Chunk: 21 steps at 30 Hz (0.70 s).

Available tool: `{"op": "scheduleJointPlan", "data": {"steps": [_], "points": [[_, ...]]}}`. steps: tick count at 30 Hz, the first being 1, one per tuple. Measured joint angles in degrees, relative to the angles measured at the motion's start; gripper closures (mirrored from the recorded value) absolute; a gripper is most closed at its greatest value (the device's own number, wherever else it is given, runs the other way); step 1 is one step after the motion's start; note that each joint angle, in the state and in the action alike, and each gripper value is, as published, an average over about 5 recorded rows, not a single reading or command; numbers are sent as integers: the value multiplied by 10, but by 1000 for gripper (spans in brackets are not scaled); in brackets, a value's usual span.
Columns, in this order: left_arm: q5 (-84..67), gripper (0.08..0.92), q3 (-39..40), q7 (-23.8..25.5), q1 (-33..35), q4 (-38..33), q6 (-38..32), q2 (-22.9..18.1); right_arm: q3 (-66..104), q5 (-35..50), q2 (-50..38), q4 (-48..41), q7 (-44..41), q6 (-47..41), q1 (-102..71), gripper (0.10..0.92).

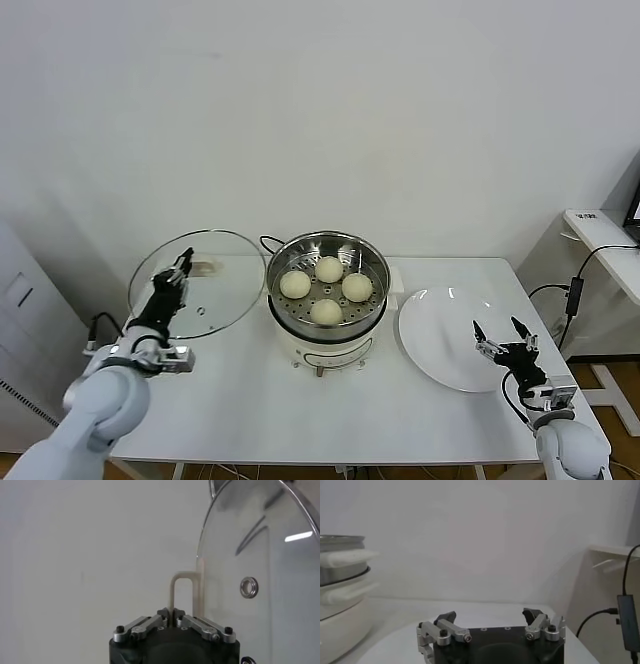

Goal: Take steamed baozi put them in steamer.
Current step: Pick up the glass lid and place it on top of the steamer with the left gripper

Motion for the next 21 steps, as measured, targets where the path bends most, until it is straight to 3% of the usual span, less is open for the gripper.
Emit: {"op": "scheduleJointPlan", "data": {"steps": [9,21], "points": [[39,888,109,33,-83,6,78,-34,2,0,1,-6,0,1,1,203],[82,888,217,55,-170,56,130,-99,4,-1,5,-11,0,1,3,203]]}}
